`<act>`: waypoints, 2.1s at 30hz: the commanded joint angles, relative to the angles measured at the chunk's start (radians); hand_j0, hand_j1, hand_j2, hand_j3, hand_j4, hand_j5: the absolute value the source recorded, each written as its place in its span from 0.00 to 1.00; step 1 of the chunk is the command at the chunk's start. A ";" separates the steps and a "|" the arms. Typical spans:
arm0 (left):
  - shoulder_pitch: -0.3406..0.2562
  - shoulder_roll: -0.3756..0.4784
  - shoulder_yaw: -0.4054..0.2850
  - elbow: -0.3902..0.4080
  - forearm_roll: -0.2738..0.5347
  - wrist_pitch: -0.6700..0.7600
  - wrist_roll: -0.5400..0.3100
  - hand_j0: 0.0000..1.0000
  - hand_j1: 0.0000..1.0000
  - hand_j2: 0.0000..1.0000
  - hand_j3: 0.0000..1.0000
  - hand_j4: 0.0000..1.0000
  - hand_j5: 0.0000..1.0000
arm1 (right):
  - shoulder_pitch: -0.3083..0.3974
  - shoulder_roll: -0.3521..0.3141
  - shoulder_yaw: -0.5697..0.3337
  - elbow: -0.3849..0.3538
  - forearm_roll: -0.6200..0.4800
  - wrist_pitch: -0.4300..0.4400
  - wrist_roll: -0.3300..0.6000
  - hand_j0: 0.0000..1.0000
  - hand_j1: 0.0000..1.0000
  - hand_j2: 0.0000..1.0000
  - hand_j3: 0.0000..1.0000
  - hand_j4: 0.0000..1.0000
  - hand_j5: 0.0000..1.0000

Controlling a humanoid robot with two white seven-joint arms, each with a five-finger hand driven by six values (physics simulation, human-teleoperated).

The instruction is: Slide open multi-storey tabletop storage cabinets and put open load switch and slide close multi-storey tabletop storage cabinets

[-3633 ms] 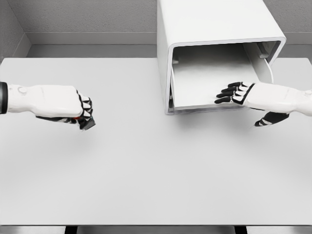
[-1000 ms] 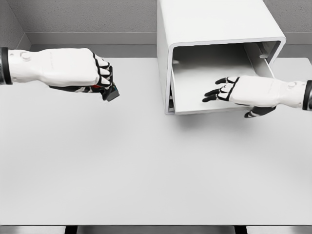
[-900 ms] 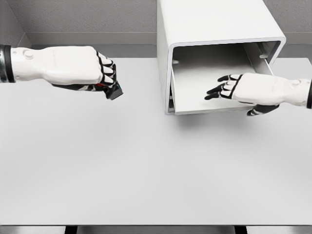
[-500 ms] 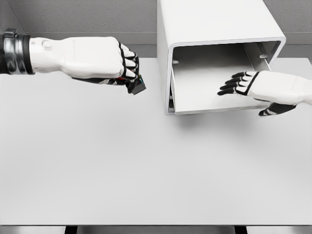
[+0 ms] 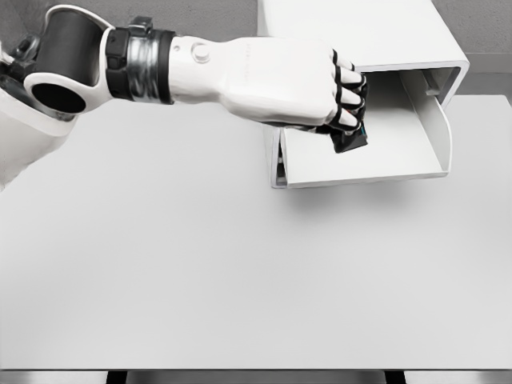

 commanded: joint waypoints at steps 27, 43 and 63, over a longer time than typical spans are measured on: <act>-0.023 -0.270 -0.049 0.363 -0.373 0.004 0.001 1.00 1.00 1.00 1.00 1.00 1.00 | 0.226 -0.019 0.140 -0.156 0.208 0.003 -0.001 0.55 0.55 0.55 0.55 0.55 0.55; -0.075 -0.236 -0.076 0.253 -0.122 0.004 0.001 1.00 1.00 1.00 1.00 1.00 1.00 | 0.089 -0.021 0.255 -0.158 0.208 0.003 -0.001 0.56 0.56 0.56 0.56 0.56 0.56; 0.284 0.586 -0.052 0.253 0.201 0.004 0.001 1.00 1.00 1.00 1.00 1.00 1.00 | -0.227 -0.009 0.620 -0.158 0.212 0.003 -0.001 0.56 0.56 0.56 0.56 0.56 0.56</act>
